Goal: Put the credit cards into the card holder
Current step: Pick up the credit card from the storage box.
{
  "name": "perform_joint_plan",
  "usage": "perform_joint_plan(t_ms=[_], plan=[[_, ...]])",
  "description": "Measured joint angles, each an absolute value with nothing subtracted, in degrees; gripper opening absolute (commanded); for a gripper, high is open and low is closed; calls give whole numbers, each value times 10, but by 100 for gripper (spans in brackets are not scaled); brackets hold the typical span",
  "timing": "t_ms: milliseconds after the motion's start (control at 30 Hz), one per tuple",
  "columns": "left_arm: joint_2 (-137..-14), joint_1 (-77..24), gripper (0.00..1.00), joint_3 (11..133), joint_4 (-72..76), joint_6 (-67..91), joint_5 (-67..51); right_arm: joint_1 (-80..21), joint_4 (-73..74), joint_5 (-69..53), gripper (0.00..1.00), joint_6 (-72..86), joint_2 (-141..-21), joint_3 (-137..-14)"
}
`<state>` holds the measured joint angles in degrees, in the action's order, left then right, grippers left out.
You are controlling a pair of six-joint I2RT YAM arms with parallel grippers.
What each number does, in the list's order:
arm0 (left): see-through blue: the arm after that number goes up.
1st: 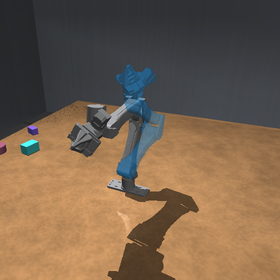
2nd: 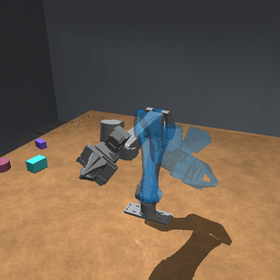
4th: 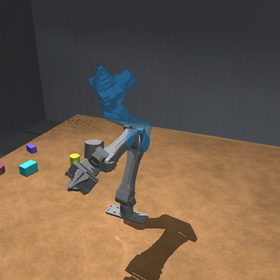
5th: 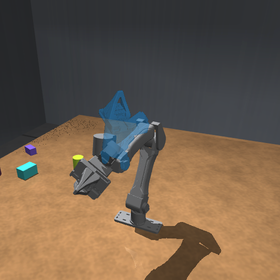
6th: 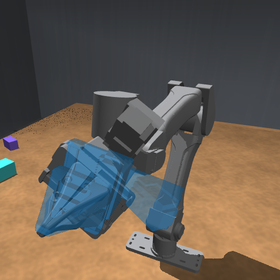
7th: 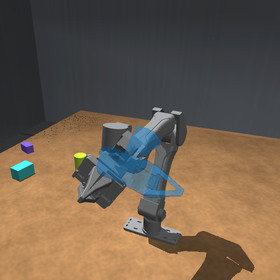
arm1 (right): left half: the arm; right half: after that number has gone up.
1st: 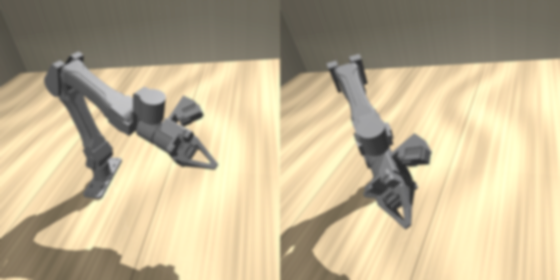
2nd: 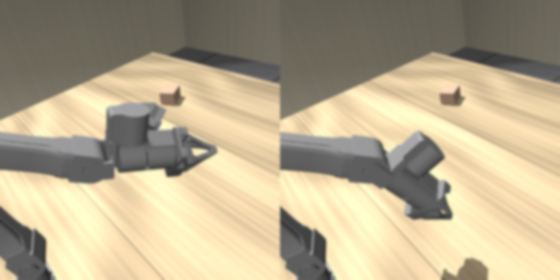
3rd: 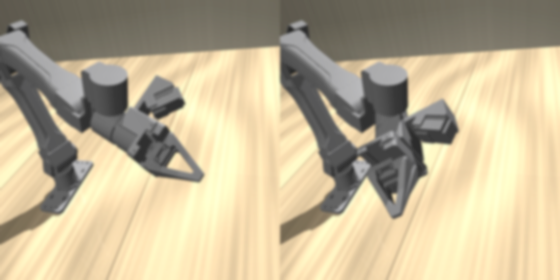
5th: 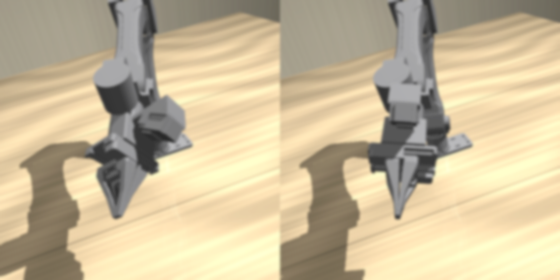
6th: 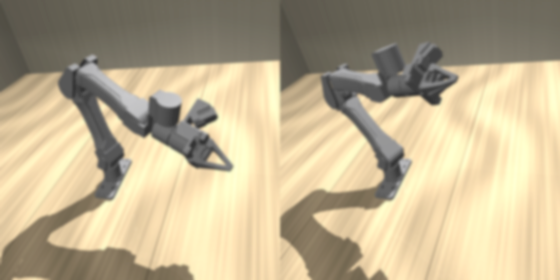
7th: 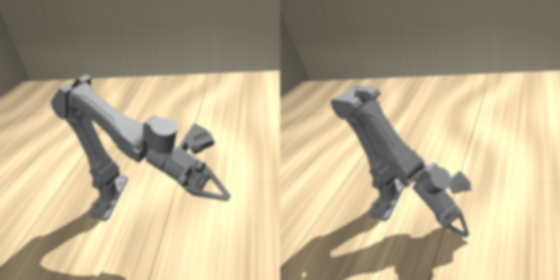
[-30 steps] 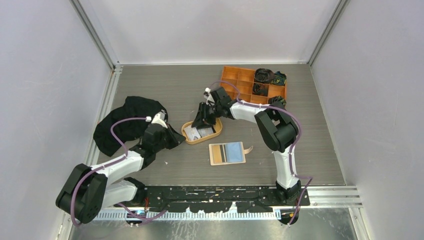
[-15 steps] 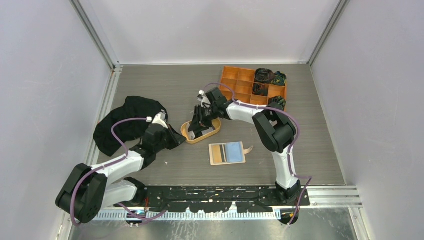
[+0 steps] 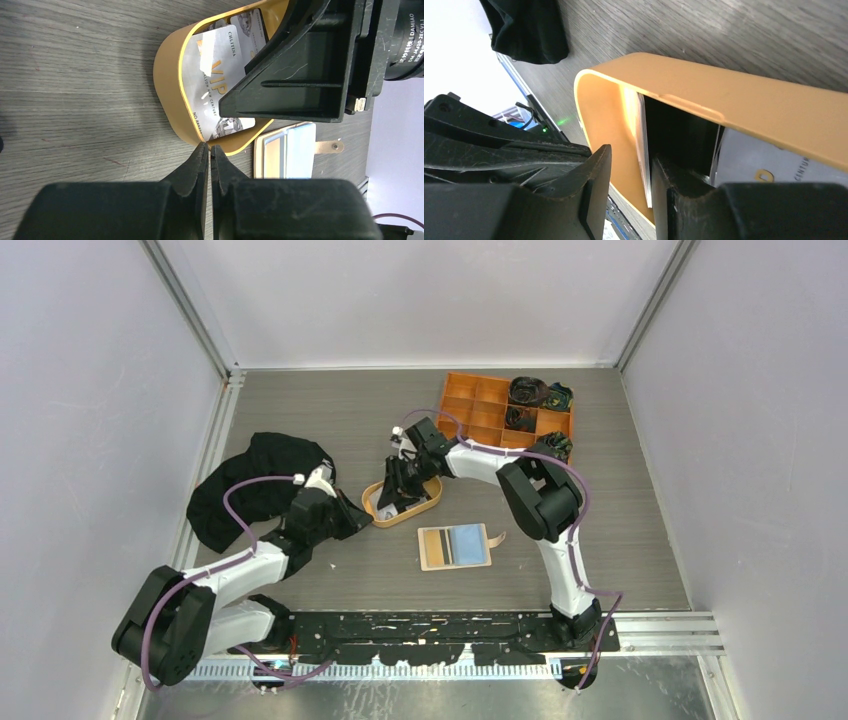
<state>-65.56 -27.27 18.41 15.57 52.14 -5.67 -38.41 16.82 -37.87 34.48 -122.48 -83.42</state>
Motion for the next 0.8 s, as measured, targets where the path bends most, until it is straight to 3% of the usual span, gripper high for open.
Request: perform_joint_plan(t_ms=[233,500,800], plan=[[-656,-273,7,184,156,521,-61,-386,161,-404,38,348,-1237,-841],[-650,-274,13,184,155,522,-63,-385,160,-405,24,341,-1238,-841],[-546,-274,16,178,122,517,-61,-381,170,-397,11,330,-1238,-842]])
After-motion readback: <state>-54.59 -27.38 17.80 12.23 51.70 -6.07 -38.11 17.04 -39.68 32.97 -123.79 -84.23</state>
